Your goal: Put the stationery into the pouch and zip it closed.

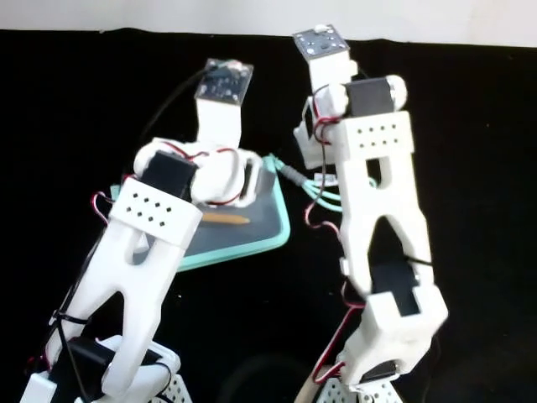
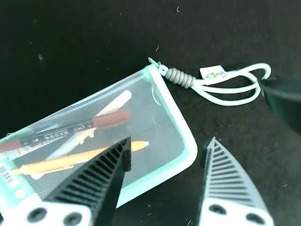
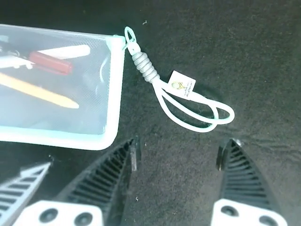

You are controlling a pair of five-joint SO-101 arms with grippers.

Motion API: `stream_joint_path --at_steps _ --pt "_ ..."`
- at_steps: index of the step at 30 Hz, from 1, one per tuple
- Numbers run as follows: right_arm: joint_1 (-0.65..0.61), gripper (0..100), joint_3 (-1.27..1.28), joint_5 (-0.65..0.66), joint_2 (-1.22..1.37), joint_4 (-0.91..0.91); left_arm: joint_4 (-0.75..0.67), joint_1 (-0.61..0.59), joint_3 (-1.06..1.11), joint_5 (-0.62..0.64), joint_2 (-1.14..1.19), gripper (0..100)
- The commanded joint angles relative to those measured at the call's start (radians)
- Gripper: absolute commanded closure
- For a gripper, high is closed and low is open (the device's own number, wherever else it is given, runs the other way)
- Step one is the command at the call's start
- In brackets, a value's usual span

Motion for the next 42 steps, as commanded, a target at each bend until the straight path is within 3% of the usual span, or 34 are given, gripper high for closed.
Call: stream_joint_path --at_steps 1,8,12,19,26,32,42 --pt "-0.038 73.5 0.035 -0.011 -0.139 0.01 0.049 0.01 -0.104 0.078 -0.007 74" --pt "-0.047 73.5 0.114 -0.028 -0.282 0.008 0.213 0.004 -0.228 0.104 -0.03 75" --pt "-0.047 75.1 0.108 -0.074 -0.337 0.007 0.221 0.004 -0.277 0.1 -0.153 83" --pt "-0.047 94.7 0.113 -0.074 -0.404 -0.028 0.222 -0.001 -0.275 0.064 -0.395 88" --pt "-0.045 96.4 0.111 -0.074 -0.475 -0.028 0.222 -0.182 -0.26 0.063 -0.558 88" --pt "-0.045 96.5 0.114 -0.075 -0.536 -0.022 0.229 -0.314 -0.246 0.063 -0.644 99" --pt "-0.044 99.1 0.173 -0.129 -0.691 -0.019 0.23 -0.529 -0.213 0.063 -0.848 99"
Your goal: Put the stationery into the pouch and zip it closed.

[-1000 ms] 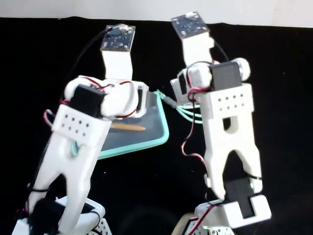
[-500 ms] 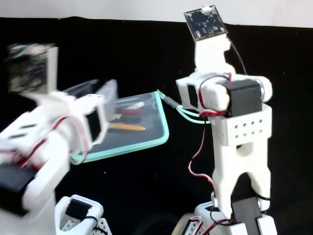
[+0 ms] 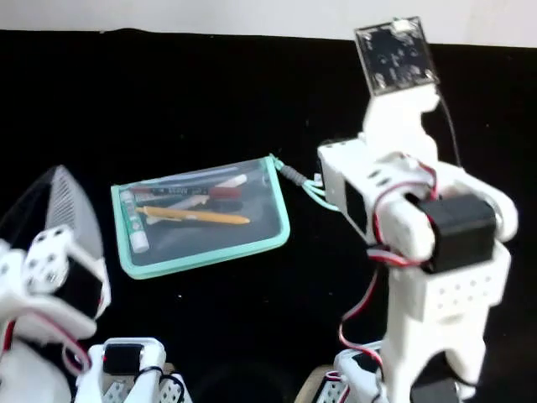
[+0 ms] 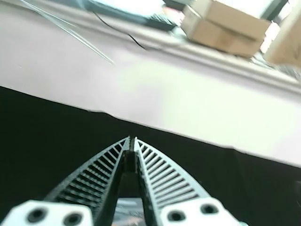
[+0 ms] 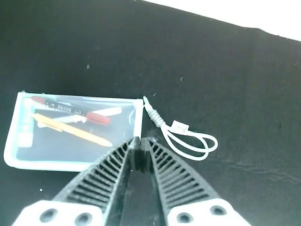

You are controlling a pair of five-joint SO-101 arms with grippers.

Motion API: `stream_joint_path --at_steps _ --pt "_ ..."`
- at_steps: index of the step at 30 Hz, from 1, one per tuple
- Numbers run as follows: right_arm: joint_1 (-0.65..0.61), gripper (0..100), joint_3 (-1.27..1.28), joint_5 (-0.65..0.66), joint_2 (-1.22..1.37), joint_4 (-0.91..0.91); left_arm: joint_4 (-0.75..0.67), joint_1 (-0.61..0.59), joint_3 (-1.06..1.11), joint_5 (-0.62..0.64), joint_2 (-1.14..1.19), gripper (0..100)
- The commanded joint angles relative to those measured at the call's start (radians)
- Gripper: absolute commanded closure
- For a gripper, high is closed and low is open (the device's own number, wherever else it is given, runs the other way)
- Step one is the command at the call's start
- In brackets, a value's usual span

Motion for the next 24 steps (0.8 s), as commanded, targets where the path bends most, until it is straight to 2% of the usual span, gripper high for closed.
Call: stream_joint_path --at_steps 1,6,12,18,24 --pt "-0.001 99.1 0.067 -0.012 -0.076 -0.013 0.0 -0.087 0.041 -0.008 -0.077 99" --pt "0.047 99.1 0.263 -0.014 -0.245 -0.102 -0.005 -0.147 0.186 -0.008 -0.222 99" --pt "0.165 99.1 0.67 -0.008 -0.533 -0.294 -0.005 -0.148 0.414 -0.008 -0.384 99" --pt "0.17 99.1 1.109 -0.006 -0.753 -0.527 -0.012 -0.148 0.647 -0.008 -0.553 99" --pt "0.17 99.1 1.382 -0.005 -0.912 -0.73 -0.115 -0.148 0.878 -0.008 -0.684 99"
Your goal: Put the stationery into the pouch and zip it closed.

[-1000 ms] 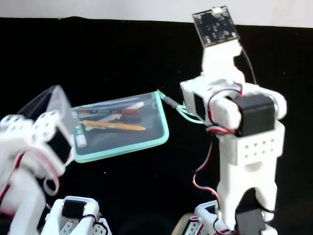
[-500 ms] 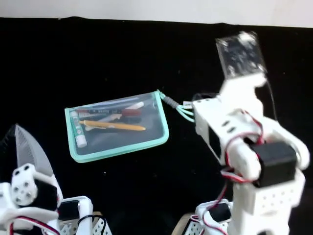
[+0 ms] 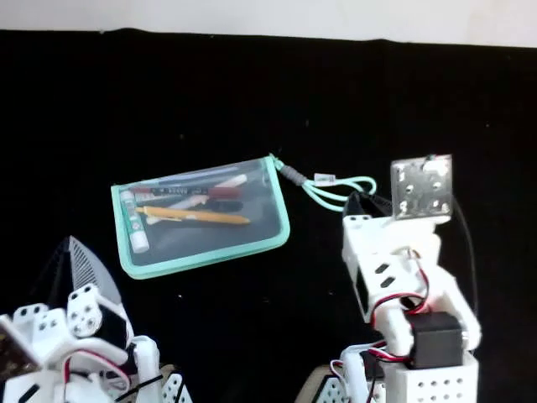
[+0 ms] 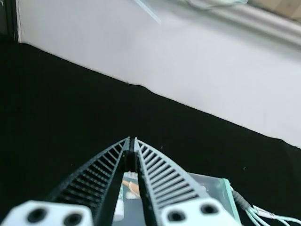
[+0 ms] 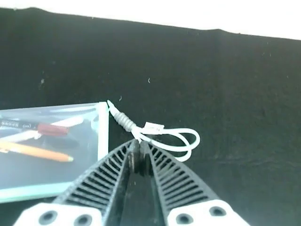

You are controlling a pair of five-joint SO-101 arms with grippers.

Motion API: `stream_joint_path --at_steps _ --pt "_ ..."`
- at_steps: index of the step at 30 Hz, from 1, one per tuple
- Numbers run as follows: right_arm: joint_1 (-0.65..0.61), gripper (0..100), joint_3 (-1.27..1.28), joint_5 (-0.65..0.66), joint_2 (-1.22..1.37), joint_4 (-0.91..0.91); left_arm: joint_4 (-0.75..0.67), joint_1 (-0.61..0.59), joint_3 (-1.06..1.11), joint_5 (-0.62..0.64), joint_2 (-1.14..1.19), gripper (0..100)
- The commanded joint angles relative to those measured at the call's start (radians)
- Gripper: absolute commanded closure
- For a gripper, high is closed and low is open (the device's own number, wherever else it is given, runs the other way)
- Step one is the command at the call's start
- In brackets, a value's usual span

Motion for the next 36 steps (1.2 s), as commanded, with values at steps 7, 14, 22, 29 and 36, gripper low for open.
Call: stream_joint_path --at_steps 7,14,22,29,36 --pt "0.012 99.1 0.306 -0.005 -0.211 -0.203 -0.061 -0.008 0.232 -0.008 -0.015 99" --pt "0.012 99.1 0.581 -0.005 -0.383 -0.386 -0.146 -0.008 0.383 -0.109 -0.015 99" --pt "0.012 99.1 0.779 -0.005 -0.515 -0.427 -0.272 -0.005 0.61 -0.133 -0.015 99" --pt "0.012 99.1 0.866 -0.005 -0.512 -0.427 -0.379 -0.005 0.799 -0.133 -0.015 99" --pt "0.012 99.1 0.951 -0.005 -0.51 -0.423 -0.411 -0.005 0.908 -0.133 -0.015 99"
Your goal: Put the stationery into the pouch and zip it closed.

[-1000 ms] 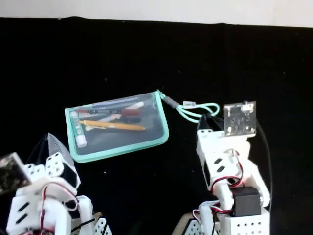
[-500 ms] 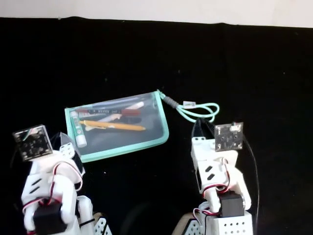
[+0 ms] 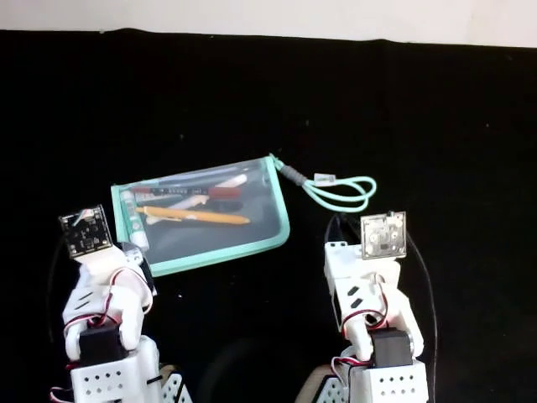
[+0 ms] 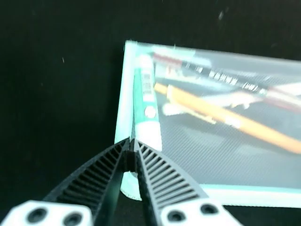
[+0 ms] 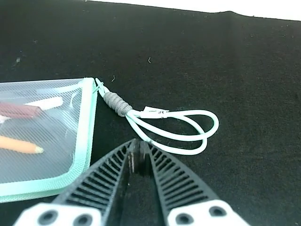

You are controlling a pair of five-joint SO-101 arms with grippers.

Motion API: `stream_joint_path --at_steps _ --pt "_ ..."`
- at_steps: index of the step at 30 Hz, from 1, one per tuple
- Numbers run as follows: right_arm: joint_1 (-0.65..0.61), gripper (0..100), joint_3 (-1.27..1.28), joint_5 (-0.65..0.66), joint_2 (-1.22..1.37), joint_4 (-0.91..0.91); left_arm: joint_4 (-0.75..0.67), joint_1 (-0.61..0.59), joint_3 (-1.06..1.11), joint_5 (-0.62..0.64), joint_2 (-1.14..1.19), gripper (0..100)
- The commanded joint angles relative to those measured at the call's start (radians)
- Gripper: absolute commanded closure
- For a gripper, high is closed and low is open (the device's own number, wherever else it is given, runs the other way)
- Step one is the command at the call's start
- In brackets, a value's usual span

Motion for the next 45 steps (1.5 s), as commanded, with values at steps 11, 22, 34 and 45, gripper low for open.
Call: stream_joint_path --at_steps 11,22,34,45 --pt "0.013 99.1 0.13 -0.006 0.001 0.124 0.021 -0.005 0.044 -0.005 0.001 99" --pt "0.013 99.1 0.13 -0.006 0.001 0.407 0.244 -0.022 0.044 -0.002 0.004 99" --pt "0.013 99.1 0.13 -0.008 -0.01 0.55 0.249 -0.031 0.044 -0.003 0.002 99" --pt "0.013 99.1 0.13 -0.008 -0.01 0.55 0.249 -0.031 0.044 -0.003 0.002 99"
